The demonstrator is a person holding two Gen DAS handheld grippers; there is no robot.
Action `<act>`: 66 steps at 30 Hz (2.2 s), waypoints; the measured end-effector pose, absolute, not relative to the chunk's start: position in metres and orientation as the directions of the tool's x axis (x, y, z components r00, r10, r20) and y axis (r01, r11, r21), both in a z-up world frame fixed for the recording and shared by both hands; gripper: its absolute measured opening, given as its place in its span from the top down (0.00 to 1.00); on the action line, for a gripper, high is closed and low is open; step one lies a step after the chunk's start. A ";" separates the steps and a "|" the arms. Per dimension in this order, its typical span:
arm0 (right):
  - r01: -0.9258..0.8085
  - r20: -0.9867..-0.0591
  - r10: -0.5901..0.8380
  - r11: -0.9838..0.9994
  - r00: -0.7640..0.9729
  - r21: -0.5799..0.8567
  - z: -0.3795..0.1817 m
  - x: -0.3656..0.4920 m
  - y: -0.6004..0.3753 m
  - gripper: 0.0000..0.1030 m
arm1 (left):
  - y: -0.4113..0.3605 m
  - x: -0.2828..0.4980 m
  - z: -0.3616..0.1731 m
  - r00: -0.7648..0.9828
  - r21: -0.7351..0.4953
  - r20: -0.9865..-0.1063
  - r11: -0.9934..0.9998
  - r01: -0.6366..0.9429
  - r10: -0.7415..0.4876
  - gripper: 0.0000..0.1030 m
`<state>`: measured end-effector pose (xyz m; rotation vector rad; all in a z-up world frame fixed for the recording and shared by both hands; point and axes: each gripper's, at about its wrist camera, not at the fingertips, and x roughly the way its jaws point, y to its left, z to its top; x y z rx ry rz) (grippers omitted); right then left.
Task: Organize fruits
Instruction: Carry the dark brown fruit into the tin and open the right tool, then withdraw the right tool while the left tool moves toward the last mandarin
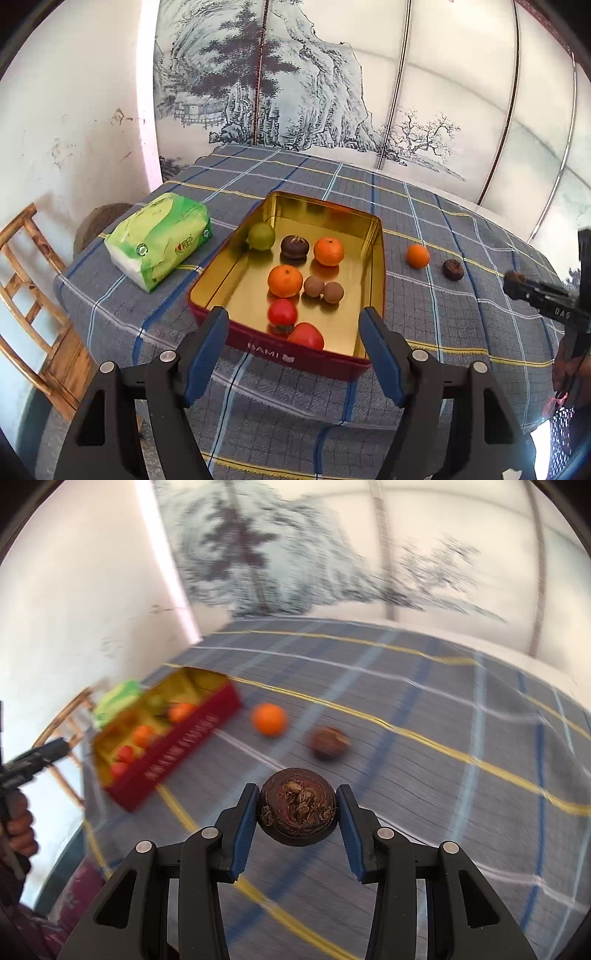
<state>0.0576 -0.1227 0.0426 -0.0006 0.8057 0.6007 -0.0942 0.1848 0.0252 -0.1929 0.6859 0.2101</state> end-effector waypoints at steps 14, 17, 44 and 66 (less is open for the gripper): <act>-0.718 -0.664 0.650 0.653 0.369 0.239 0.064 0.042 0.016 0.57 | 0.196 -0.117 0.017 0.768 -0.111 -0.622 0.955 -0.276 0.150 0.24; -0.745 -0.668 0.664 0.622 0.337 0.242 0.064 0.043 0.039 0.57 | 0.196 -0.118 0.017 0.767 -0.104 -0.626 0.960 -0.261 0.141 0.24; -0.780 -0.779 0.585 0.587 0.225 0.215 0.010 0.067 0.132 0.57 | 0.185 -0.111 0.002 0.734 -0.002 -0.659 0.976 -0.217 0.162 0.13; -0.773 -0.691 0.664 0.586 0.286 0.243 0.034 0.051 0.105 0.55 | 0.184 -0.109 -0.007 0.701 0.025 -0.691 0.975 -0.219 0.175 0.11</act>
